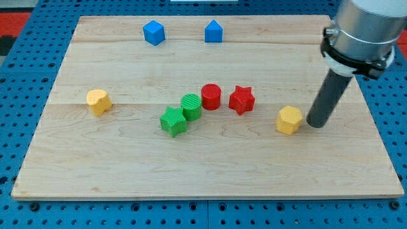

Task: Push the yellow hexagon into the red star

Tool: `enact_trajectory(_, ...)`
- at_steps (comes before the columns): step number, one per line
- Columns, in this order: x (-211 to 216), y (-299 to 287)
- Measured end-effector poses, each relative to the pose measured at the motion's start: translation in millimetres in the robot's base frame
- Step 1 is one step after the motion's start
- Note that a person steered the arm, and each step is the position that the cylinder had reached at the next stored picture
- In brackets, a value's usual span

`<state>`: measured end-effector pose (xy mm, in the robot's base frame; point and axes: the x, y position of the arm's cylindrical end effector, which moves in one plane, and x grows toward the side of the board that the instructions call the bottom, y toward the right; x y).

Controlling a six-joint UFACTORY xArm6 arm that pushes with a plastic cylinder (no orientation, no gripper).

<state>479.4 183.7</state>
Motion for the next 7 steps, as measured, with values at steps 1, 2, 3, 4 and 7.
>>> enact_trajectory(1, 12, 6)
enact_trajectory(2, 35, -26)
enact_trajectory(3, 5, -39)
enact_trajectory(4, -17, -27)
enact_trajectory(7, -24, -93)
